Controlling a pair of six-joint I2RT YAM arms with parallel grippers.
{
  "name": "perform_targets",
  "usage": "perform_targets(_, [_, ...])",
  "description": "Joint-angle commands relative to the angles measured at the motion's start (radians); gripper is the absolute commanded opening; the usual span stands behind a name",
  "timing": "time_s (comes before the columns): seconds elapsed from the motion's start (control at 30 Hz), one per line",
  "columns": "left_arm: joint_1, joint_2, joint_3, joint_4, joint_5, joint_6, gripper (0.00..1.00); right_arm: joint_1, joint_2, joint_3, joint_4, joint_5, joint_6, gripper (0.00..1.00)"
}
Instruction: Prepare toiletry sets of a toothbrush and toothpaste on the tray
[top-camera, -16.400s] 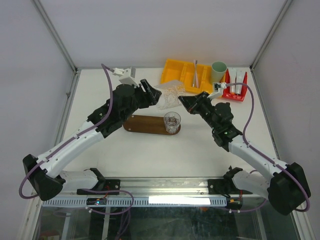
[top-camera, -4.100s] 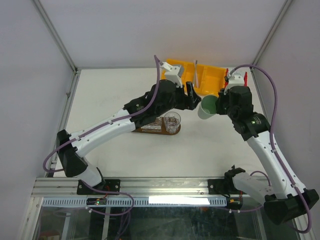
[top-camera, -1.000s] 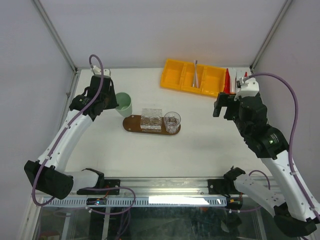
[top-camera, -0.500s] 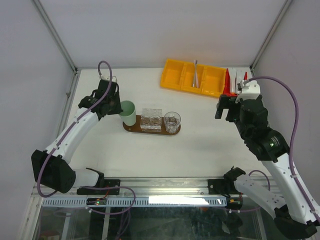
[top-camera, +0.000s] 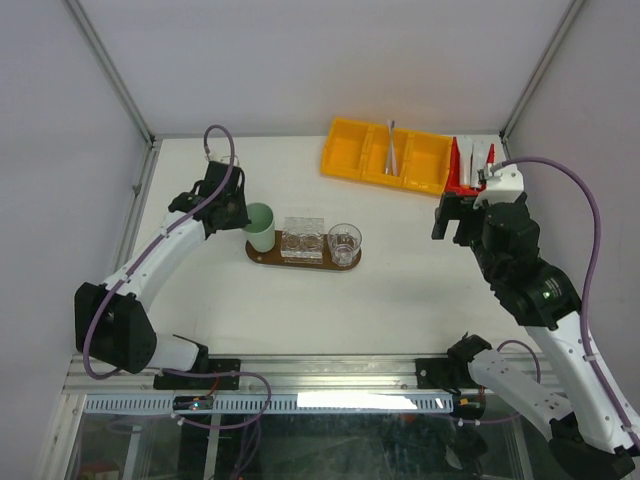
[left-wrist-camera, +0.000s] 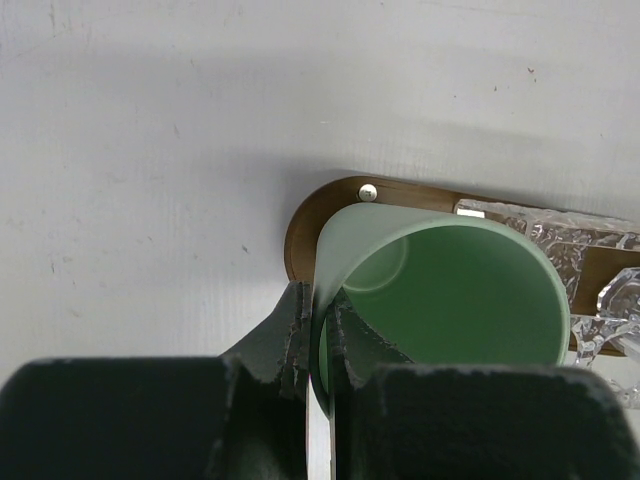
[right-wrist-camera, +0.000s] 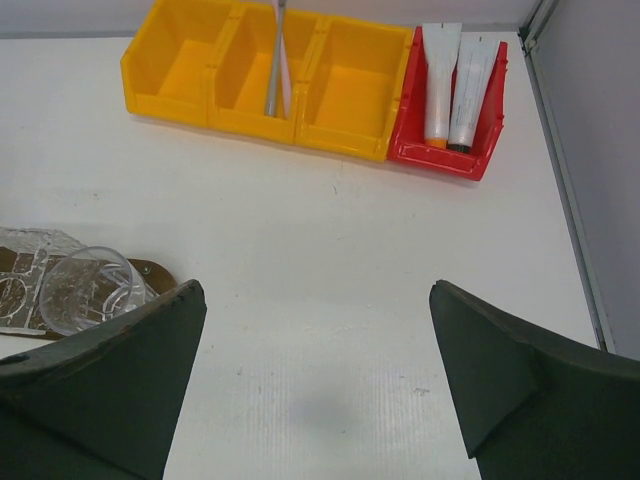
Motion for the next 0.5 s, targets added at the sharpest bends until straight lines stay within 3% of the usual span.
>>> perform_targets(0.0, [0.001,-0.019,-0.013,0.058,-0.021,-0.005,0.00,0.005,-0.012,-0.002,0.056,0.018,-0.013,0.98])
perform_targets(0.47, [0.000,-0.040,-0.039,0.040,-0.037,-0.010,0.00,0.004,-0.006,-0.009,0.060,0.011,-0.010,0.98])
